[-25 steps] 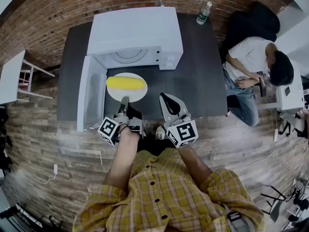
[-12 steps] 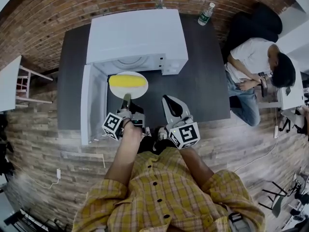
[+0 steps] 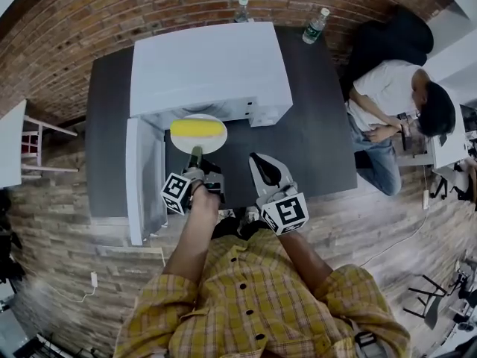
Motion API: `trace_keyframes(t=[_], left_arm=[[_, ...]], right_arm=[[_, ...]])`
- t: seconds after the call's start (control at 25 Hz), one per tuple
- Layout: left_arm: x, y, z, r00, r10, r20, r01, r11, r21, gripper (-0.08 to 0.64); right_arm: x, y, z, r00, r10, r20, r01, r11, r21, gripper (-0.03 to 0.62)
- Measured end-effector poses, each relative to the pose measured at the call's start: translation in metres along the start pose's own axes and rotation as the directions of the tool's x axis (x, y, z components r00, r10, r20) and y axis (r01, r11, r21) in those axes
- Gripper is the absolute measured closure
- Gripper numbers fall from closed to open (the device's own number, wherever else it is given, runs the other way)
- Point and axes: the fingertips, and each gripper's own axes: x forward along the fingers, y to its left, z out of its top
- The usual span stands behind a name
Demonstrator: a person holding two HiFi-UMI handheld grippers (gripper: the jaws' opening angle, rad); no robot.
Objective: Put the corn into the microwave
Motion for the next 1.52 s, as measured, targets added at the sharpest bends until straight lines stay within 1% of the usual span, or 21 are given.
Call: trace_keyframes(t=[0.48,0.6,0.72,0.84,1.24,1.52], left_arm=[[0.046,0.026,0.018,0.998,0.065,-0.010,-0.064,0.997,0.034,0.541],[0.056,0.033,0.019,0.996,0.090,-0.009,-0.090,0.996,0.024,0.541],[0.065,0.037,0.022,0.993,0.114,-0.016,-0.113,0.992,0.047,0.543],[0.072,0.041,0.026,0.992,0.128,-0.016,-0.127,0.991,0.051,0.543],[0.095,0.037,0.030,0.989,0.146,-0.022,-0.145,0.988,0.052,0.546],[0.105,0.033,0.029,0.986,0.165,-0.009,-0.165,0.986,0.024,0.541]], right_arm=[[0.024,-0.008,-0.006,0.999,-0.025,-0.032,0.024,1.000,-0.014,0.589],[0.029,-0.012,-0.009,0.998,-0.037,-0.051,0.036,0.999,-0.021,0.589],[0.033,-0.015,-0.008,0.998,-0.050,-0.047,0.049,0.999,-0.017,0.589],[0.038,-0.017,-0.007,0.997,-0.059,-0.041,0.059,0.998,-0.013,0.589],[0.047,-0.019,-0.009,0.996,-0.079,-0.050,0.079,0.997,-0.004,0.589],[0.045,-0.026,-0.006,0.994,-0.102,-0.043,0.102,0.995,0.001,0.588]])
